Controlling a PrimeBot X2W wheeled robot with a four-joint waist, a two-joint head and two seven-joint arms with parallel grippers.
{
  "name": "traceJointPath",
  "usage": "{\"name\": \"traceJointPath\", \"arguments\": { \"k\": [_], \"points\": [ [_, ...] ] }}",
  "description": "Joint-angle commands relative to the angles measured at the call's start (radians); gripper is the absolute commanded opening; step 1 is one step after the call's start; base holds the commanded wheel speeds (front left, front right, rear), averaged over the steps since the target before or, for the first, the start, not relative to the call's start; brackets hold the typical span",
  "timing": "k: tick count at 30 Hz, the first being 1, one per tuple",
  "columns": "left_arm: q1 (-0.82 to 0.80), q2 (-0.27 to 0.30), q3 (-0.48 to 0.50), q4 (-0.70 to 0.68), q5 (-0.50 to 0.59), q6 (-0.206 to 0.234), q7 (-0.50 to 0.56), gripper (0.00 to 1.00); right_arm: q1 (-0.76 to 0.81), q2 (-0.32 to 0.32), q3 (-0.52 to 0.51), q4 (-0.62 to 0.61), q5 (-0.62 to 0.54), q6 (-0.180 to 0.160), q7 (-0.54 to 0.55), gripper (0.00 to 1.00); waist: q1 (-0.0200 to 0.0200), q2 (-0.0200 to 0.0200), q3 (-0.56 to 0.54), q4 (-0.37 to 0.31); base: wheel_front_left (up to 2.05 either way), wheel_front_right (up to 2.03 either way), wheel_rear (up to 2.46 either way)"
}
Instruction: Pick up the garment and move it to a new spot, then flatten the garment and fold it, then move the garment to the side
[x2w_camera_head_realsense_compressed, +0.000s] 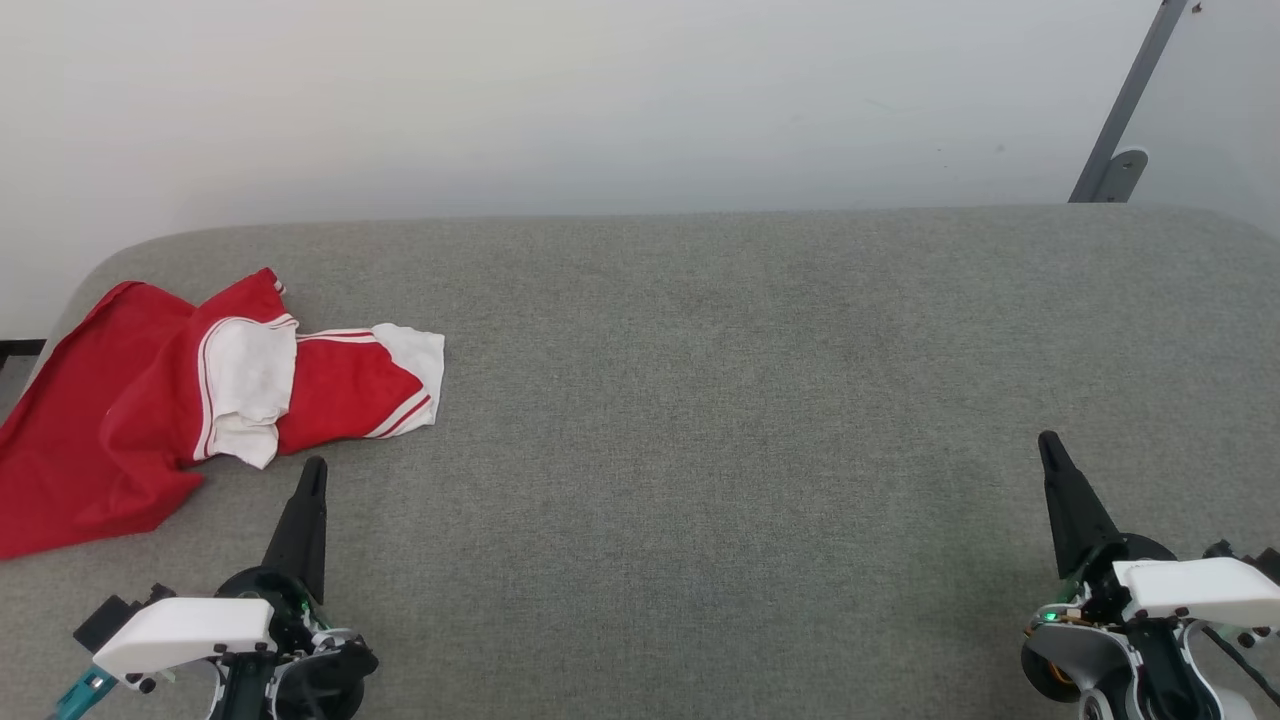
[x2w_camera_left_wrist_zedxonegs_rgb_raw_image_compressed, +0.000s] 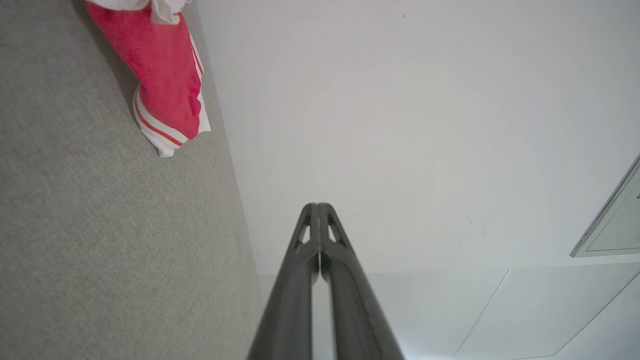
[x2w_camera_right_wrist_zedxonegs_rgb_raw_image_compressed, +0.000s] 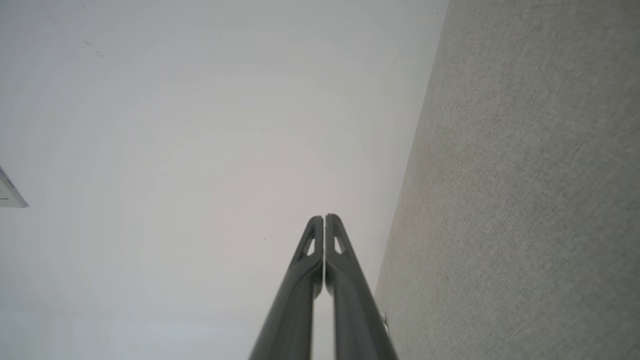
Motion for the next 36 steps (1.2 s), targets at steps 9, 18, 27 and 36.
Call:
{"name": "traceJointPath", "arguments": {
  "k": [9,18,27,36],
  "points": [
    [-0.013,0.002,0.001,-0.001,0.003,-0.003,0.002,0.00,-0.004,0.001,0.000,0.002,0.004,0.000,0.001,0.00,0.0000,0.0000,0.000,0.000,0.00,0.00,0.00],
    [-0.013,0.002,0.000,-0.001,0.003,-0.003,0.002,0.00,-0.004,0.001,-0.001,0.002,0.004,0.000,0.000,0.00,0.0000,0.0000,0.000,0.000,0.00,0.00,0.00],
    [-0.013,0.002,0.000,-0.001,0.003,-0.003,0.002,0.00,-0.004,0.001,0.000,0.002,0.004,0.000,0.001,0.00,0.0000,0.0000,0.000,0.000,0.00,0.00,0.00],
    [-0.013,0.002,0.000,-0.001,0.003,-0.003,0.002,0.00,-0.004,0.001,0.000,0.002,0.004,0.000,0.001,0.00,0.0000,0.0000,0.000,0.000,0.00,0.00,0.00]
  ]
}}
